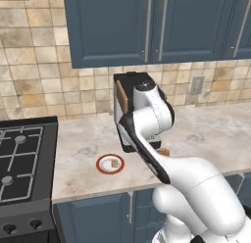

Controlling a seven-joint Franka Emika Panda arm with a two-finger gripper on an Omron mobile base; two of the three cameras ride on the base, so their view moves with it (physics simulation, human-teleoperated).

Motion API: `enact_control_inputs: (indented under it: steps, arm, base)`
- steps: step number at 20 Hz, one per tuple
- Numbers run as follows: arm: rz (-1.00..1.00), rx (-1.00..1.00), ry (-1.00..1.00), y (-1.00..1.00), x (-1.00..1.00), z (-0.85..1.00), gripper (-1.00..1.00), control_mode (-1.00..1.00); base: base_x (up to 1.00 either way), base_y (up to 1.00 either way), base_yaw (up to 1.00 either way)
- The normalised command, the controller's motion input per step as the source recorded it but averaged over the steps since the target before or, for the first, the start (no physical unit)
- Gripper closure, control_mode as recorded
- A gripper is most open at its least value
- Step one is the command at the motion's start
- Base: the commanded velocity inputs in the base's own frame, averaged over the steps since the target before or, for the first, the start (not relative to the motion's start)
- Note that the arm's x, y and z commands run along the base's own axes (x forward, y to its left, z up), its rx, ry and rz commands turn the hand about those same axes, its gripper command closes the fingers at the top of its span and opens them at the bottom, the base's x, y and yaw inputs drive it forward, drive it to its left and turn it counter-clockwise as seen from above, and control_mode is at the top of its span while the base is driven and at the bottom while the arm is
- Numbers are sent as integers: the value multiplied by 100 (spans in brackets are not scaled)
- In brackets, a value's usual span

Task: Take a sugar cube from the saucer and place it inside the coffee. Then, grab milk from the fridge and place it next to the coffee on the counter to sweeten the coffee.

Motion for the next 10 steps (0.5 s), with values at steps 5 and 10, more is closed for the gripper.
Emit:
enact_control_inputs:
  steps: [5, 10]
  arm:
    - [-24, 0, 0, 37, 49, -31, -100, -100]
    - [-19, 1, 12, 65, 3, -89, -100, -100]
  base:
    - [0, 0, 0]
    - [0, 0, 0]
